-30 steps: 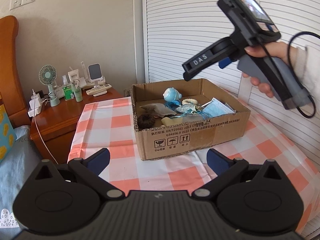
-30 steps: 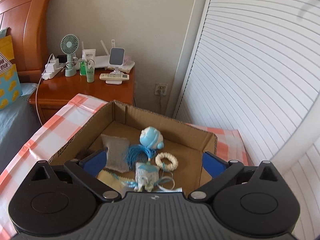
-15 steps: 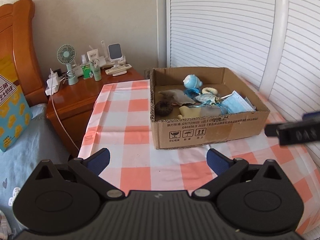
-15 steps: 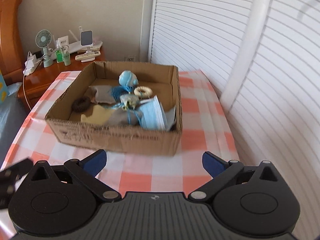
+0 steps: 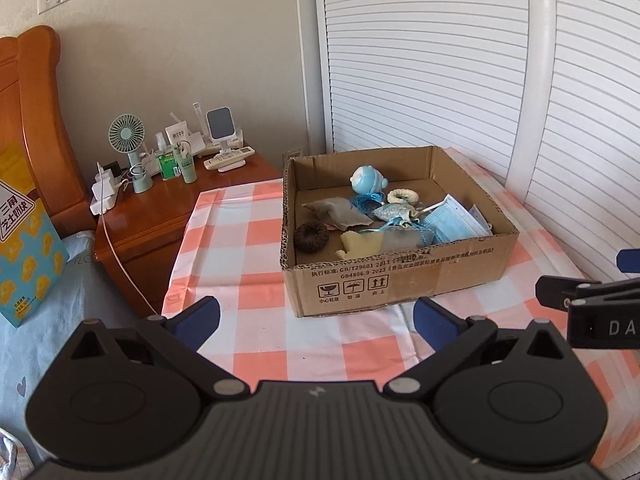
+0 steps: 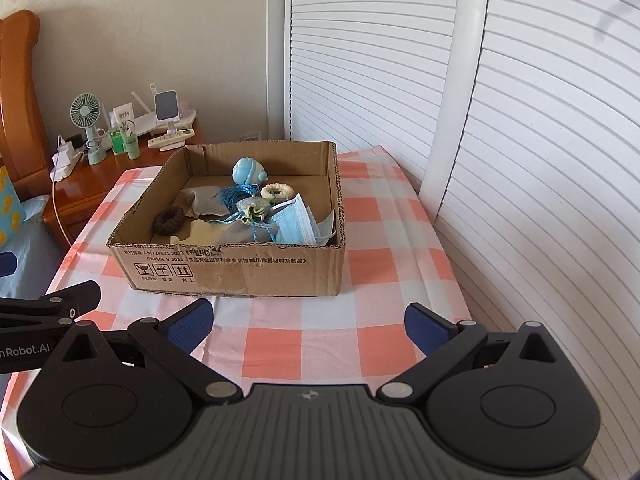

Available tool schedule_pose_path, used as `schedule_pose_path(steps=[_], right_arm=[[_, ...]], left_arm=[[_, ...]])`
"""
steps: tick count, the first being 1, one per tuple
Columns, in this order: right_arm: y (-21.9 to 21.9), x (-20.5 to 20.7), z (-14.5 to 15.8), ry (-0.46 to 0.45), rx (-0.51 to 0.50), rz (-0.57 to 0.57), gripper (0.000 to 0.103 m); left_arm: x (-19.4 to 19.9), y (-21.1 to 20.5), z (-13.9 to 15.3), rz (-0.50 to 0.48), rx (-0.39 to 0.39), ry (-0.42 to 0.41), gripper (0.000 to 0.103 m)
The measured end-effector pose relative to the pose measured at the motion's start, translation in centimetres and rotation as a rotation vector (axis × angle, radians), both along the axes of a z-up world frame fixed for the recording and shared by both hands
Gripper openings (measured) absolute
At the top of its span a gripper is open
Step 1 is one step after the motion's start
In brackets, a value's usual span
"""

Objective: Organize soft objects

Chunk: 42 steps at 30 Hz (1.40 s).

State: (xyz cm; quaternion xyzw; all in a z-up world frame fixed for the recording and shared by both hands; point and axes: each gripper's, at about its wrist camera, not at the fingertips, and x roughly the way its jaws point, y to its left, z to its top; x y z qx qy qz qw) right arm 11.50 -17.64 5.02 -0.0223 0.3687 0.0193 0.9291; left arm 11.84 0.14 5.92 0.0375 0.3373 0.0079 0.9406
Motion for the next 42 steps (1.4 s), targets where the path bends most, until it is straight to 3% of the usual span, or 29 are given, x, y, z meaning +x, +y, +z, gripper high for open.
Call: schedule_pose_path(steps=[42], right_arm=[[-0.6, -1.3, 0.8, -0.038, 0.015, -0.003, 0.103]], left_arm=[[-0.9, -0.6, 1.0, -0.003, -0.016, -0.011, 0.102]])
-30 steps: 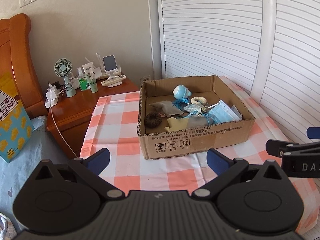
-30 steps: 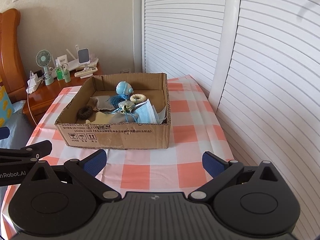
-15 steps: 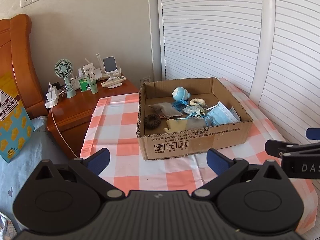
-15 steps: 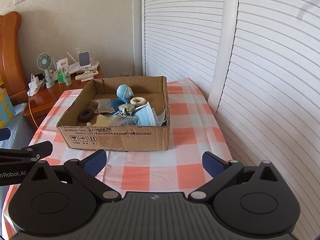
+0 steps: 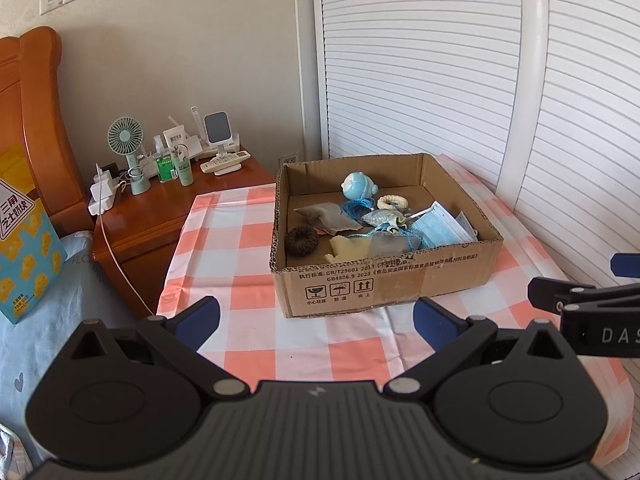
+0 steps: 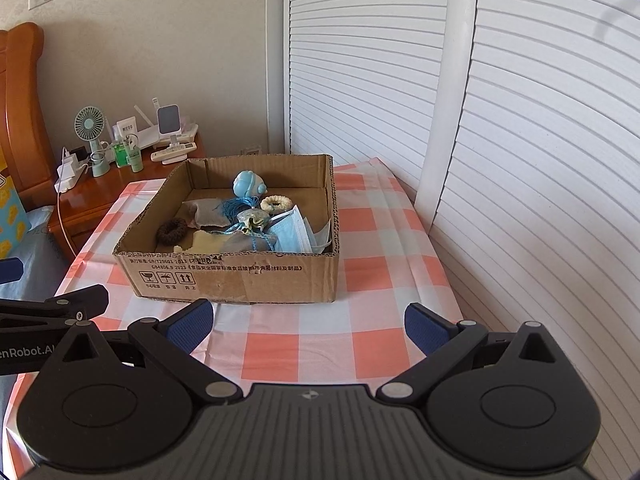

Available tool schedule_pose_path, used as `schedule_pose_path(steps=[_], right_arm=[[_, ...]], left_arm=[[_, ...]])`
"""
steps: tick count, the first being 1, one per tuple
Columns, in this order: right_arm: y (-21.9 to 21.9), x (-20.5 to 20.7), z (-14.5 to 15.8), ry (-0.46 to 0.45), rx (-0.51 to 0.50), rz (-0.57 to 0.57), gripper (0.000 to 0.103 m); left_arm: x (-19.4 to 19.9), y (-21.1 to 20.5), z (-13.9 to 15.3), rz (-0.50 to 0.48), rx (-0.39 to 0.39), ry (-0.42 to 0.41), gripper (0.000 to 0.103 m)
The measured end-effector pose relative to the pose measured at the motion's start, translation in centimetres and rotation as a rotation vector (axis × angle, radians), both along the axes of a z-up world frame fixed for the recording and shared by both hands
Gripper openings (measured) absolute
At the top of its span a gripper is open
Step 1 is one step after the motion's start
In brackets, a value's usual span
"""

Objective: Organize soft objects

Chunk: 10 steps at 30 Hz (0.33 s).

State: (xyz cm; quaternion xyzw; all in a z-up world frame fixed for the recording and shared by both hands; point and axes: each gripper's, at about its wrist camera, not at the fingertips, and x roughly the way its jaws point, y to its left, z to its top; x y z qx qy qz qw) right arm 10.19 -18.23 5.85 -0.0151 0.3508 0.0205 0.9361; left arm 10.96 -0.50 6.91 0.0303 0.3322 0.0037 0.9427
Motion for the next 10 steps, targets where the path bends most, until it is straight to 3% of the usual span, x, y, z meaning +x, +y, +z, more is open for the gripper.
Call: schedule_pose_path(steps=[10], right_arm=[[0.00, -0.04, 0.03, 0.000, -0.001, 0.003, 0.103]], left_arm=[[-0.02, -0.01, -0.16, 0.002, -0.005, 0.004, 0.102]])
